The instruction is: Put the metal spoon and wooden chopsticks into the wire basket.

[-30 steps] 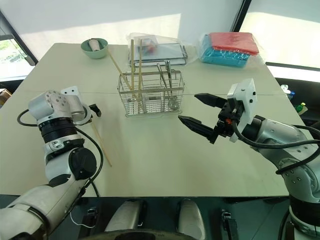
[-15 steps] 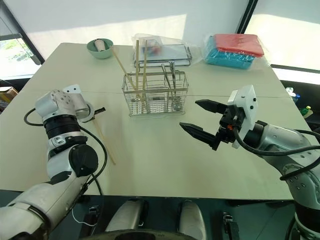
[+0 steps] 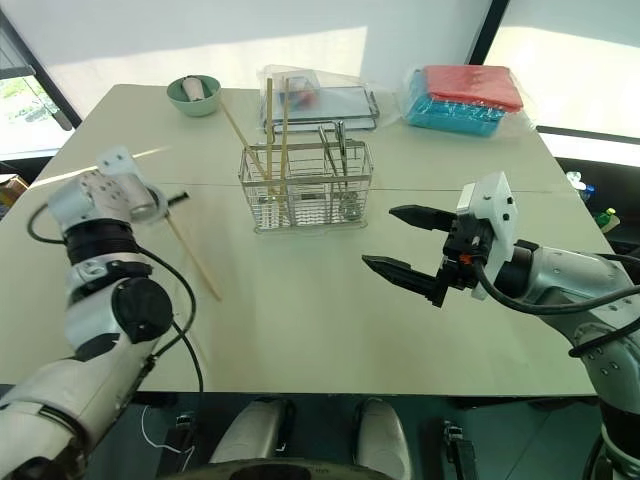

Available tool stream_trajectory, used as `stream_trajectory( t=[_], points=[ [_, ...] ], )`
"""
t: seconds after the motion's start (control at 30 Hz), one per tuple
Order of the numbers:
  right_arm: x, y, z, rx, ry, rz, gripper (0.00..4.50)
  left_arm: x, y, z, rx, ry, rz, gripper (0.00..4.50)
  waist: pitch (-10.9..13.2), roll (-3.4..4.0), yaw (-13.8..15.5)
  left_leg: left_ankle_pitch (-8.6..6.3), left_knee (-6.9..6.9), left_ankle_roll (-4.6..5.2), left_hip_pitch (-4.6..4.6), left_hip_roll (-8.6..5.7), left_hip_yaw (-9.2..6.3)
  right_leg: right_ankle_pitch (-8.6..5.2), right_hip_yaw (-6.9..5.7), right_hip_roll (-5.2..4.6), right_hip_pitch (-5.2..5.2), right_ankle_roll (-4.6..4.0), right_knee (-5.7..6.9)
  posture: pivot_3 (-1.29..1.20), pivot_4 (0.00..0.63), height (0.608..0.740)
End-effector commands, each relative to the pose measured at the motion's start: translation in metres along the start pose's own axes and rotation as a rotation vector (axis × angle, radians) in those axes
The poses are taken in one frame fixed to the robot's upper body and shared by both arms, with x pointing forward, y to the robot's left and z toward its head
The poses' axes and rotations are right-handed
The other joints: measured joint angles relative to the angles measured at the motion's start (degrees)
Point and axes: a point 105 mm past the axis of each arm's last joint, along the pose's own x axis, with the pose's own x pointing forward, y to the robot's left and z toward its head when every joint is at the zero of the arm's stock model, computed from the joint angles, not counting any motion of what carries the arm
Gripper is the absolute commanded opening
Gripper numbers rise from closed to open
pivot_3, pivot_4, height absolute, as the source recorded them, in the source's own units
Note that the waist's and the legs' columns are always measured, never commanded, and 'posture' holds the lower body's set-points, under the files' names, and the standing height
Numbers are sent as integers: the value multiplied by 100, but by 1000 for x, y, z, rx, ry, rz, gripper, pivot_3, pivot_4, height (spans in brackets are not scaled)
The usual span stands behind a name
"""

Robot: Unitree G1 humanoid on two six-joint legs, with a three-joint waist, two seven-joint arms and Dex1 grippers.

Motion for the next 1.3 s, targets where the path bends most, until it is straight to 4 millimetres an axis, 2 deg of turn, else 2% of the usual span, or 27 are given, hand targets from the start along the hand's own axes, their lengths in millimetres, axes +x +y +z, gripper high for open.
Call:
stream_trajectory(
  t=[0.03, 0.07, 0.13, 0.2, 0.27, 0.33, 0.4, 0.6, 0.83, 1.1, 1.13, 1.2, 1.3],
  points=[
    [-5, -4, 12, -54, -20, -13, 4500, -30, -30, 84, -36, -366, -247, 10, 0, 1, 9, 1, 0, -2, 0, 0, 1, 0, 0, -1, 1, -1, -4, 0, 150, 667],
    [-5, -4, 13, -53, -18, -13, 4500, -39, -34, 100, -38, -446, -300, 10, 0, 0, 14, 0, 0, -1, -1, -2, 1, 0, 0, -5, 3, 0, -5, 0, 150, 667],
    [-6, -4, 13, -50, -15, -12, 4500, -69, -45, 137, -27, -651, -430, 10, 0, 1, 13, 0, 0, -1, -2, -3, 1, 0, -1, -7, 9, -1, -14, 0, 150, 667],
    [-5, -3, 14, -48, -15, -9, 4500, -101, -60, 163, -11, -807, -547, 10, 0, 0, 7, -2, 0, 2, -3, -3, 4, 1, -1, -11, 9, 0, -19, 0, 150, 667],
    [-5, -2, 15, -48, -16, -7, 4500, -123, -75, 176, -6, -884, -633, 10, 2, -4, 15, -2, 1, 3, -6, -3, 3, 1, -2, -12, 9, -1, -19, 0, 150, 667],
    [-4, -2, 15, -44, -18, -8, 4500, -146, -104, 178, 9, -929, -761, 10, 2, -3, 15, -8, 3, 14, -6, -3, 3, 1, -3, -12, 10, 0, -19, 0, 150, 667],
    [-3, -1, 14, -40, -19, -12, 4500, -164, -128, 174, 31, -951, -864, 10, 1, -2, 22, -18, 5, 32, -2, -4, 2, 1, -4, -12, 18, 0, -19, 0, 150, 667],
    [-5, 0, 12, -33, -22, -34, 4500, -180, -160, 153, 92, -935, -1004, 10, 4, 11, -48, -21, 4, 41, 5, 5, 6, 1, -2, -1, 16, 1, -15, 0, 150, 667],
    [-7, 1, 11, -23, -39, -76, 4500, -164, -181, 98, 177, -843, -1061, 10, 3, 14, -5, -21, 6, 43, 7, 5, 6, 1, -1, 1, 20, 0, -13, 0, 150, 667],
    [-9, -2, 14, -21, -55, -114, 4500, -150, -192, 45, 252, -772, -1089, 10, 3, 13, 4, -24, 12, 49, 1, 2, 3, 1, -1, 0, 20, -1, -17, 0, 150, 667],
    [-9, -3, 14, -21, -57, -115, 4500, -148, -192, 40, 249, -759, -1090, 626, 3, 14, 3, -24, 12, 50, 2, 2, 3, 1, -1, 0, 21, -2, -17, 0, 150, 667],
    [-8, -3, 15, -21, -58, -116, 4500, -146, -192, 33, 242, -745, -1091, 1090, 3, 14, 3, -24, 12, 51, 3, 2, 2, 1, -1, 0, 22, -2, -16, 0, 150, 667],
    [-8, -4, 15, -19, -60, -116, 4500, -144, -188, 30, 188, -734, -1069, 2618, 3, 13, 3, -24, 13, 52, 3, 3, 2, 1, -1, 1, 21, -2, -16, 0, 150, 667]
  ],
)
